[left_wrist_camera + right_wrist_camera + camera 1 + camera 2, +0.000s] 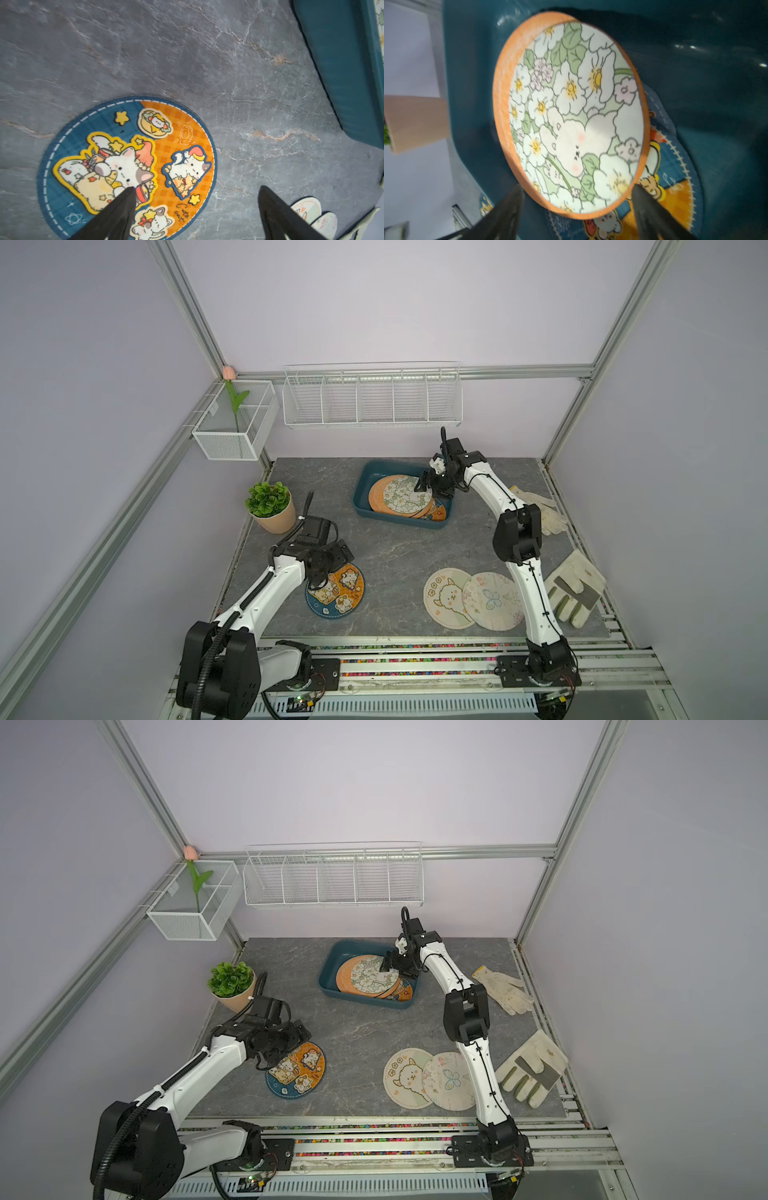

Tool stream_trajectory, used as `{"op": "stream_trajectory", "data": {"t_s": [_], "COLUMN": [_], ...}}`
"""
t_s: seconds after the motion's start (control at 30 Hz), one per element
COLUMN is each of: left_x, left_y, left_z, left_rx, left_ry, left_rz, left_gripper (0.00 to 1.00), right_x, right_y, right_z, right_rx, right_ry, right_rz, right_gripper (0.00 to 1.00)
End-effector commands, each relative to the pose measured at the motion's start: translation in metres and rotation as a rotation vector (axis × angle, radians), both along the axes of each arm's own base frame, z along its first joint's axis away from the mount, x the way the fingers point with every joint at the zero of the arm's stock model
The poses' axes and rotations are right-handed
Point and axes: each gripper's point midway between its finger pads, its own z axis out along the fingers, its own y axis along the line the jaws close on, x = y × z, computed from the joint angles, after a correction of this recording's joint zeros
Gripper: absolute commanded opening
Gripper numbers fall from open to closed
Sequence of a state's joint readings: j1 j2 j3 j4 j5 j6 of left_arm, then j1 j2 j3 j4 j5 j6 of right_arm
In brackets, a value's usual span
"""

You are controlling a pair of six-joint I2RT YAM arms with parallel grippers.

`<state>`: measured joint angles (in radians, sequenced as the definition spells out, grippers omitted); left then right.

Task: Put the coasters into the storage box
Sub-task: Place the coaster in the storage box.

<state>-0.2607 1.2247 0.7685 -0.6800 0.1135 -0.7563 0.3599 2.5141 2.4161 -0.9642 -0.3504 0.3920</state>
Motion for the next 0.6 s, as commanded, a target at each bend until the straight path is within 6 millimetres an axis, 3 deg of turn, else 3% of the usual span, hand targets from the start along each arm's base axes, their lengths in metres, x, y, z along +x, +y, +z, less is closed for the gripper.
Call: {"op": "stream_trajectory", "data": {"t_s": [0.0, 0.13, 0.33, 0.57], "left_x": [-0.008, -0.013, -0.025, -0.039], "left_y": [0.019, 0.036, 0.07, 0.088], "left_z": [-0.005, -0.012, -0.022, -0.043], "left_rx": [0.066, 0.09, 0.167, 0.161], "left_ry": [0.025, 0.052, 0.095, 0.132], "left_rz": [0.027, 0.083, 0.185, 0.292], "left_gripper": [0.92, 0.92, 0.92, 0.91], "right_x": [-0.014, -0.023, -0.045, -0.069], "right_y": [-0.01, -0.01, -0.004, 0.007], "right_z": [0.006, 0.024, 0.05, 0.073], "right_rx": [-0.077, -0.075, -0.057, -0.012], "right_ry": [0.003, -0.021, -0.048, -0.072], "right_rz": [0.034, 0.064, 0.122, 0.171], "right_gripper": [0.95, 1.0, 0.96, 0.94]}}
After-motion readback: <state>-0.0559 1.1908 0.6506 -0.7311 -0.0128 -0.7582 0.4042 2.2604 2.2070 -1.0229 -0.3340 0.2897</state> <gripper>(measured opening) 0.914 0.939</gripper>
